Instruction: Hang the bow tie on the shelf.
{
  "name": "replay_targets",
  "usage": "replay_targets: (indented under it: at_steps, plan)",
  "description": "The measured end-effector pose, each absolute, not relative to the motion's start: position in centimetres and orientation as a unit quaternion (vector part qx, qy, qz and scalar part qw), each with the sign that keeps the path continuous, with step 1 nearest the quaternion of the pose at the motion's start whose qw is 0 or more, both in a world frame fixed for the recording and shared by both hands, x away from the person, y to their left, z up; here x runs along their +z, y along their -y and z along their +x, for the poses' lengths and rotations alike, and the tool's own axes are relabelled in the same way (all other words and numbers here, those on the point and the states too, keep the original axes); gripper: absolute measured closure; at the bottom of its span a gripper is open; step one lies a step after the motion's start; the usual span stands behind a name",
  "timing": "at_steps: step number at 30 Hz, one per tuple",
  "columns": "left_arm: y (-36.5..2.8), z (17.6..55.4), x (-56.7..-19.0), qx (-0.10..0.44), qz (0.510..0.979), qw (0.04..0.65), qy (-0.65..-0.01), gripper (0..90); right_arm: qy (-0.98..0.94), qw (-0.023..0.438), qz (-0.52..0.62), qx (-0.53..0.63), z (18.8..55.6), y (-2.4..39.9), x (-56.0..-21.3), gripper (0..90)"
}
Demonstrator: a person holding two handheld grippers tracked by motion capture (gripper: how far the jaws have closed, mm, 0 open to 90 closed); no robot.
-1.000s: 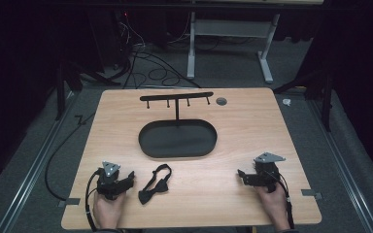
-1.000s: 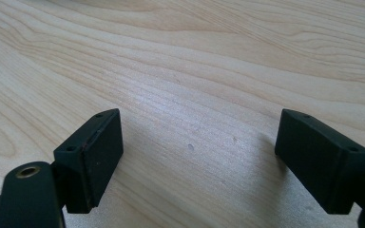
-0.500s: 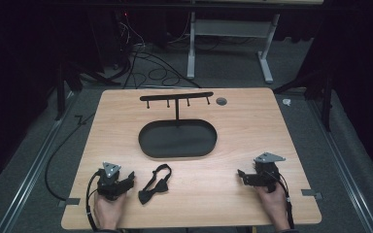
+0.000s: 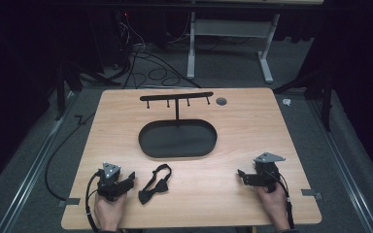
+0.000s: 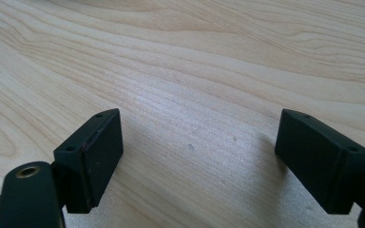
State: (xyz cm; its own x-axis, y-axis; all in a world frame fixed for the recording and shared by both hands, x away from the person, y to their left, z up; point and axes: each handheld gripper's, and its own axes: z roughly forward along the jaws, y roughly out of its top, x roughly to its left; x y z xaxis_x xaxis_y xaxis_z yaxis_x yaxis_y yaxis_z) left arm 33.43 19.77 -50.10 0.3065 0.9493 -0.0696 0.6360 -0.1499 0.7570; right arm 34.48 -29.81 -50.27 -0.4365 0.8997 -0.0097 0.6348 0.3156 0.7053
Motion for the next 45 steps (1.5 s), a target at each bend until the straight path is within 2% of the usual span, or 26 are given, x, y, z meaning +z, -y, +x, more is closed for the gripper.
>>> replay_targets:
  at_steps: [27, 32, 40, 45]
  plan:
    - [-15.6, 33.5, -47.5, 0.162, 0.769, 0.389, -0.480, 46.4, -0.784, 0.206, 0.489, 0.321, 34.5, 29.8, -50.3, 17.6]
    - [-14.8, 33.9, -47.7, 0.144, 0.778, 0.389, -0.472, 53.4, -0.784, 0.206, 0.489, 0.321, 34.5, 29.8, -50.3, 17.5]
    - [-13.6, 34.7, -48.3, 0.136, 0.790, 0.370, -0.469, 55.4, -0.784, 0.206, 0.489, 0.321, 34.5, 29.8, -50.3, 17.6]
    - [-13.0, 34.9, -48.7, 0.144, 0.794, 0.363, -0.466, 60.3, -0.784, 0.206, 0.489, 0.321, 34.5, 29.8, -50.3, 17.5]
